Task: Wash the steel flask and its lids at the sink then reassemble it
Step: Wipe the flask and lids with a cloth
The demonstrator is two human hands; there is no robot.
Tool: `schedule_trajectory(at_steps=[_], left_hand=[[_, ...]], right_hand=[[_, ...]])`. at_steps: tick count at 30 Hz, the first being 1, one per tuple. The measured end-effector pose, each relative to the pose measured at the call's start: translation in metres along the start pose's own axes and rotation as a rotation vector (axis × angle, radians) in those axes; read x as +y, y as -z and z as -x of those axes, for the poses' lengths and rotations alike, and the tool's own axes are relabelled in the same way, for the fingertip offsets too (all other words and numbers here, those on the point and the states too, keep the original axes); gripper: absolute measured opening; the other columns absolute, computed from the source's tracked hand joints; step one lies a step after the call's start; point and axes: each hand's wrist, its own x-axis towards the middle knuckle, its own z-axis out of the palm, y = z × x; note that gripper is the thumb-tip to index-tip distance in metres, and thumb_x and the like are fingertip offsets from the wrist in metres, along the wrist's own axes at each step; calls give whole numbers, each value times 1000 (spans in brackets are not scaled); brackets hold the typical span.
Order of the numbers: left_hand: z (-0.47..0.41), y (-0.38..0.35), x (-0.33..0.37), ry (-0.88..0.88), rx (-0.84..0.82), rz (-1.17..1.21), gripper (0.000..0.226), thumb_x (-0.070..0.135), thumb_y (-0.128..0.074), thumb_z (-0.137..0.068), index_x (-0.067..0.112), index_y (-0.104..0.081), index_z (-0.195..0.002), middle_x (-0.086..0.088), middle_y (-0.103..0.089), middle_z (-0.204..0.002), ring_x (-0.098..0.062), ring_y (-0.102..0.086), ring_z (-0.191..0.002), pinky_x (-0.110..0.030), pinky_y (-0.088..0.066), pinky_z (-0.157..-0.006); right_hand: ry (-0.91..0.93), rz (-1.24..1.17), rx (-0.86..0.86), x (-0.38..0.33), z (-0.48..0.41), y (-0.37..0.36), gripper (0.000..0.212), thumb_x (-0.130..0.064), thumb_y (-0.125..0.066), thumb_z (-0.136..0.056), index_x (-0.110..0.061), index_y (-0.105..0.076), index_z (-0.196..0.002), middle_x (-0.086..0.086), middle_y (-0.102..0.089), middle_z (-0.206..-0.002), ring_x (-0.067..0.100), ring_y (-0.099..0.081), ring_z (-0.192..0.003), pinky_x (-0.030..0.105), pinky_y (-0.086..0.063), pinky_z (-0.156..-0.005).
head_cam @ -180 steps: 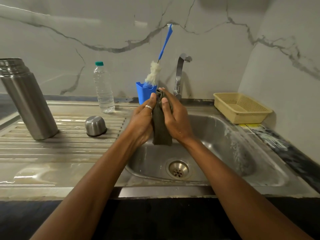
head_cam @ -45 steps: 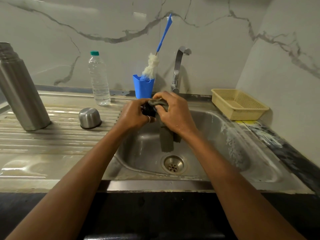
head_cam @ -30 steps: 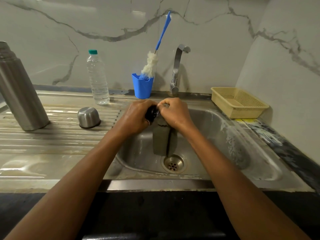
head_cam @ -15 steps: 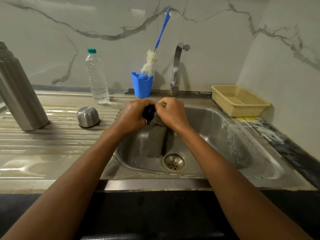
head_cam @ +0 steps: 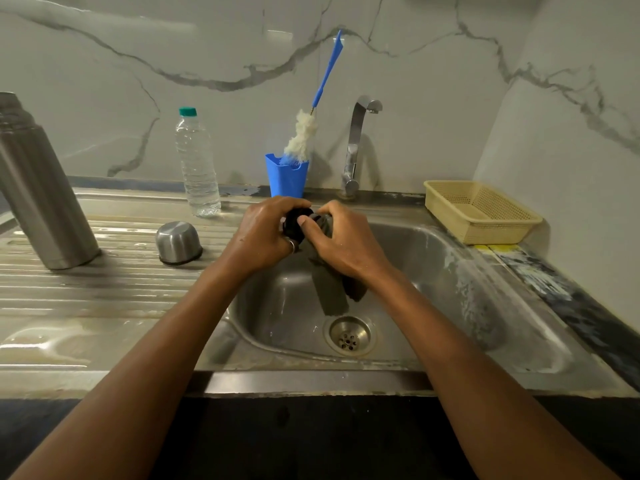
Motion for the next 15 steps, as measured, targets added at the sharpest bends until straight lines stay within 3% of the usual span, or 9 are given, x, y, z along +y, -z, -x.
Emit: schedule_trajectory(at_steps=[5, 8, 10, 12, 15], left_hand=[[-4, 2, -4, 11, 6, 41, 65, 3, -83, -75, 14, -61, -135, -5, -67, -123, -6, -53, -104, 1, -33, -77], [-4, 2, -3, 90, -93, 60, 63, 2, -73, -84, 16, -53, -142, -2, -62, -125, -7, -55, -103, -5, -37, -77], [-5, 5, -3, 268, -143, 224, 46, 7, -56, -96, 19, -53, -140, -3, -65, -120, -9, -64, -90, -14, -47, -74], [-4, 8, -4, 492, -141, 495, 31, 24, -40, -105, 19, -58, -130, -11, -71, -110, -16, -68, -76, -29, -55, -63], [-4, 9, -3, 625, -231, 557, 73, 69, -17, -101, 14, -63, -112, -10, -70, -88, -16, -60, -62, -27, -46, -53]], right_hand=[[91, 8, -19, -3, -3, 6, 40, -40, -71, -92, -17, -53, -119, -12, -57, -96, -3, -58, -80, 11, -45, -65], [205, 67, 53, -4, -4, 8, 38, -34, -73, -88, -15, -54, -114, -3, -61, -100, 8, -61, -82, 24, -56, -70], [264, 135, 64, -2, -3, 9, 38, -33, -72, -87, -14, -53, -115, 2, -60, -104, 15, -60, -84, 31, -57, -72], [306, 187, 45, -2, -2, 8, 39, -32, -71, -88, -14, -52, -116, 4, -57, -105, 17, -59, -84, 33, -56, -73], [386, 224, -12, -3, -1, 2, 43, -30, -71, -88, -11, -53, -122, 7, -57, -110, 18, -58, -87, 26, -53, -72]])
